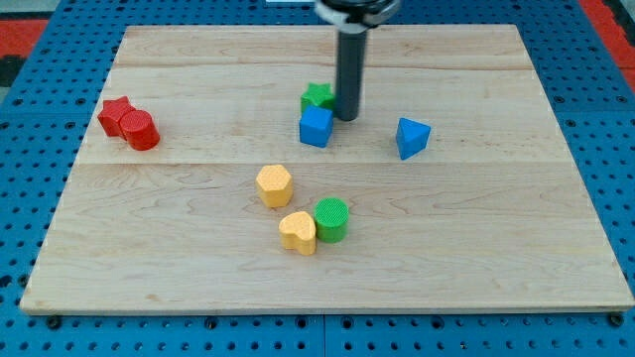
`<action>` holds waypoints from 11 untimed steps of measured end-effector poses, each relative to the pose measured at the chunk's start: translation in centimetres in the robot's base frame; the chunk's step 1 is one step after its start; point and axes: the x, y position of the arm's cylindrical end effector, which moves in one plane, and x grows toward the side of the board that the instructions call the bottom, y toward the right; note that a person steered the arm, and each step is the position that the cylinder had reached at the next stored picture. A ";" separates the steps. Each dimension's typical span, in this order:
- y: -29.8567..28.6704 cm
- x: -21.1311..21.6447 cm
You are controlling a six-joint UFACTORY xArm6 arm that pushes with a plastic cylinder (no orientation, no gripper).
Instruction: Slide the blue cube closer to the blue triangle
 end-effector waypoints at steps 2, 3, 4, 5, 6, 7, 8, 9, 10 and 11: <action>10.1 4.2; 13.2 3.5; 5.3 3.2; -4.8 4.3; -6.1 5.9; -15.1 2.6; -13.1 0.0; -4.6 1.8; -8.0 5.0; -4.0 3.9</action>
